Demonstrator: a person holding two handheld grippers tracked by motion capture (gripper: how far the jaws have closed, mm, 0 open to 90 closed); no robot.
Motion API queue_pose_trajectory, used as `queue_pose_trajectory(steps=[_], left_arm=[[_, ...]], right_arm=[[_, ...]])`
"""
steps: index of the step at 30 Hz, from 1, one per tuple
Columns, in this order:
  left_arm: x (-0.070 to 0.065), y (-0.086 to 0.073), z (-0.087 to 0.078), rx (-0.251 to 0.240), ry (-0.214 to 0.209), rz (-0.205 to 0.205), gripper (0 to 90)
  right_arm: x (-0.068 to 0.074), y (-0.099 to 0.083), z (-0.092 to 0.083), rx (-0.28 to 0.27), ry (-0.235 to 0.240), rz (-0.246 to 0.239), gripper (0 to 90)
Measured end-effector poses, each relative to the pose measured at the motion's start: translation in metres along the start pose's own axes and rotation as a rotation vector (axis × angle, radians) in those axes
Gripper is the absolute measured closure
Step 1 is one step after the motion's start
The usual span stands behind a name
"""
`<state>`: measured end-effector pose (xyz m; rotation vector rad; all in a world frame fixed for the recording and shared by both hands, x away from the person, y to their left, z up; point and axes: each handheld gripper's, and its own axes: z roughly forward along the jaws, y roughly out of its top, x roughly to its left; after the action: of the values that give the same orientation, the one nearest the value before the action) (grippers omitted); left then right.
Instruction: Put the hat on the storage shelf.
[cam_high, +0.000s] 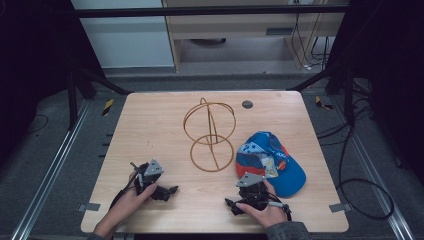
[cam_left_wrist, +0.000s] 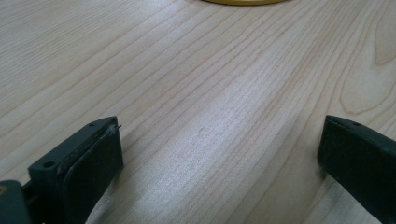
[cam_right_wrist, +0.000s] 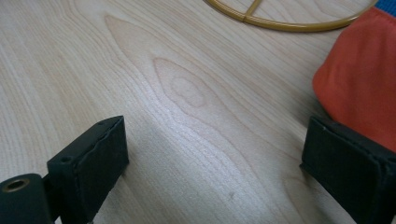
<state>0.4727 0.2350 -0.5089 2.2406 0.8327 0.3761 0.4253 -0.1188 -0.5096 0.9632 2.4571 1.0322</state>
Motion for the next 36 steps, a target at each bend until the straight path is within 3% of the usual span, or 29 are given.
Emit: queue_pose_trajectory(steps=[5, 9, 18, 28, 36], left_arm=[[0.0, 0.0, 0.0, -0.001, 0.0, -0.001, 0.0], [0.0, 0.0, 0.0, 0.0, 0.0, -0.001, 0.0], [0.0, 0.0, 0.0, 0.0, 0.001, 0.0, 0.0], [0.0, 0.0, 0.0, 0.0, 0.001, 0.0, 0.0], [0.0, 0.0, 0.0, 0.0, 0.001, 0.0, 0.0]], right_arm=[[-0.003, 0.003, -0.01, -0.034, -0.007, 0.007, 8.3], [-0.008, 0.005, -0.024, -0.015, -0.044, -0.014, 7.6], [-0.041, 0.005, -0.061, -0.019, -0.109, 0.042, 10.2], [-0.068, 0.0, -0.087, 0.045, -0.153, 0.069, 17.2], [-0.093, 0.013, -0.106, 0.105, -0.149, 0.09, 21.3]])
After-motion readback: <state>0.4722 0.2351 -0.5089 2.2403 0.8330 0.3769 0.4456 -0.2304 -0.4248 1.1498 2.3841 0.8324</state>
